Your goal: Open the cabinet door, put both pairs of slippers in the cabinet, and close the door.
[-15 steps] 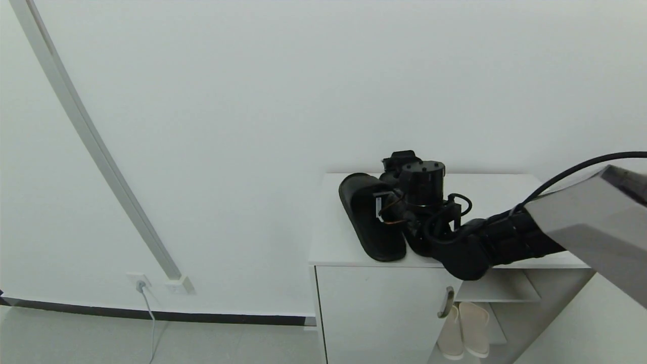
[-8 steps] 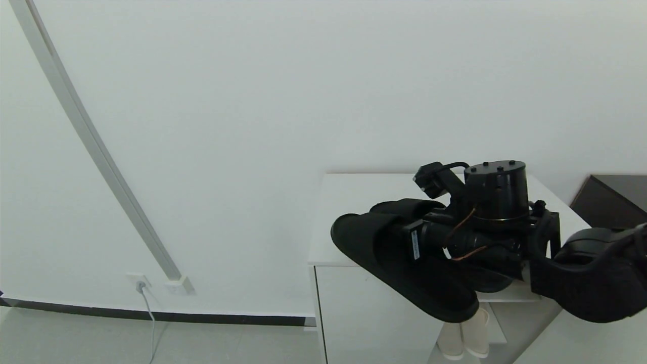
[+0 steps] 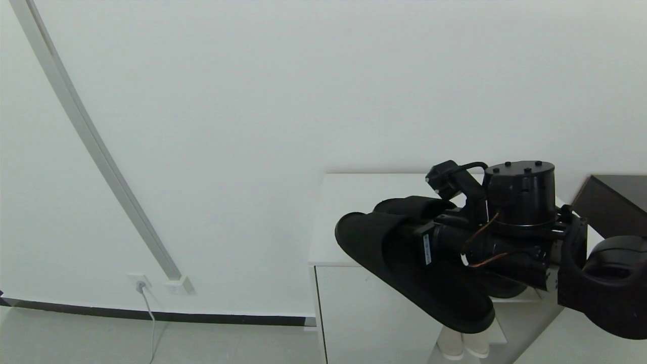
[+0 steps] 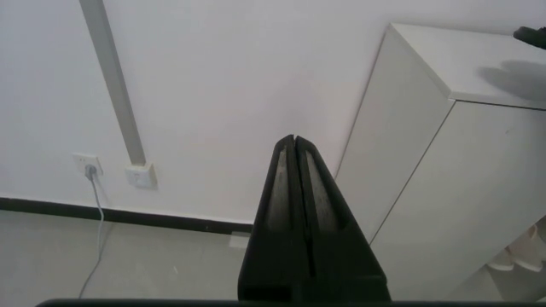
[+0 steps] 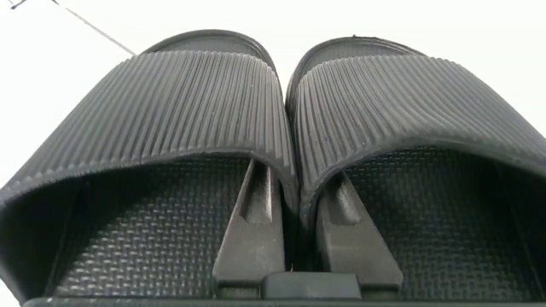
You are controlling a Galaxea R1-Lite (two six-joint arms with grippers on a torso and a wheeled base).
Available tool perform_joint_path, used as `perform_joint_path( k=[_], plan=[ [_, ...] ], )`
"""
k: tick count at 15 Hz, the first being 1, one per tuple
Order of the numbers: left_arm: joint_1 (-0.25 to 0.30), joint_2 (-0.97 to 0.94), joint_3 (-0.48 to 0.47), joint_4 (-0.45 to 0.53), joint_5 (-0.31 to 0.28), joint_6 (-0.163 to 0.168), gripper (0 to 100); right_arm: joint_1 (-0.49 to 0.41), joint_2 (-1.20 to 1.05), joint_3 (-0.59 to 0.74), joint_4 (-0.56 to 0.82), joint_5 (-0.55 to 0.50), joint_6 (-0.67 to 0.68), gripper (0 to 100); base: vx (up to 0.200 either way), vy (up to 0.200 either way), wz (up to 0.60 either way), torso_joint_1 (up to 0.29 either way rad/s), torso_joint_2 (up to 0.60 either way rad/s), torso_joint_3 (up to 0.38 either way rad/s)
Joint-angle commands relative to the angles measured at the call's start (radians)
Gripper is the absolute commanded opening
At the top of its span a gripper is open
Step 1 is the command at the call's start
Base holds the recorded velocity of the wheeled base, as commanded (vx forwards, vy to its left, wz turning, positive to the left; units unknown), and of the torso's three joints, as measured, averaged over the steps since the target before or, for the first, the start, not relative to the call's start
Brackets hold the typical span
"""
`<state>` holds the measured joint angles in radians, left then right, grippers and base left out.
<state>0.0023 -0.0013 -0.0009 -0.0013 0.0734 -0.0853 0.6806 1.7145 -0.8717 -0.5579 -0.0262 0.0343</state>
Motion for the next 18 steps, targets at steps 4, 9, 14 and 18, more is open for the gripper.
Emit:
perform_joint_path(
  k=[4,9,14,18],
  plan=[
    [0.001,0.001,-0.001,0.000,-0.003,-0.001,0,0.002,-0.004,0.022,-0.011,-0.001,-0.005,0,-0.150,0.000,0.00,0.007,0.00,0.002],
    [0.001,0.001,-0.001,0.000,-0.003,-0.001,0,0.023,-0.010,0.033,-0.011,-0.006,-0.005,0,-0.200,0.000,0.00,0.001,0.00,0.005],
    [0.001,0.001,-0.001,0.000,-0.003,-0.001,0,0.050,-0.010,0.056,-0.011,-0.006,-0.004,0,-0.120,0.000,0.00,0.002,0.00,0.000],
    [0.001,0.001,-0.001,0.000,-0.003,-0.001,0,0.062,-0.009,0.062,-0.011,-0.006,-0.004,0,0.000,0.000,0.00,0.000,0.00,0.000]
  ],
)
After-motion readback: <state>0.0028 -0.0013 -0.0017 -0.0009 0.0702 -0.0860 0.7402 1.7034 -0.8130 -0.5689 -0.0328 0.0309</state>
